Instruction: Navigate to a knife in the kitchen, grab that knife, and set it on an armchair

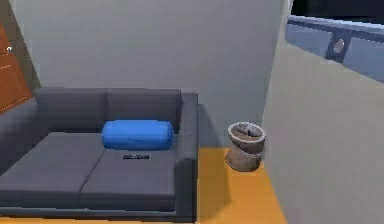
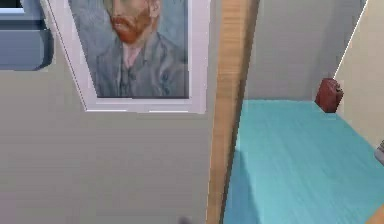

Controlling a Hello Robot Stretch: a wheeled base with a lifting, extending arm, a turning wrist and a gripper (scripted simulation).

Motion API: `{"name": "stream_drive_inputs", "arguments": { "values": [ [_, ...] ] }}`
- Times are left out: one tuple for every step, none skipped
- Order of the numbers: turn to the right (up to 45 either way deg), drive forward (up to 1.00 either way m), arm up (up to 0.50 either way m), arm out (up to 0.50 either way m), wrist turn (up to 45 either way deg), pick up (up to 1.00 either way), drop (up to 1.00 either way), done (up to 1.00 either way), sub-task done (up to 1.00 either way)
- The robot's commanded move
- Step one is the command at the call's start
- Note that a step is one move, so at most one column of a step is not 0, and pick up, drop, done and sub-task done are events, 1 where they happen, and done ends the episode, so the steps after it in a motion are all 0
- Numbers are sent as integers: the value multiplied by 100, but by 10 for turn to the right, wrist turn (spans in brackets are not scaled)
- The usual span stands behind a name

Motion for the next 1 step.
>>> {"name": "stream_drive_inputs", "arguments": {
  "values": [
    [-450, 0, 0, 0, 0, 0, 0, 0, 0]
  ]
}}
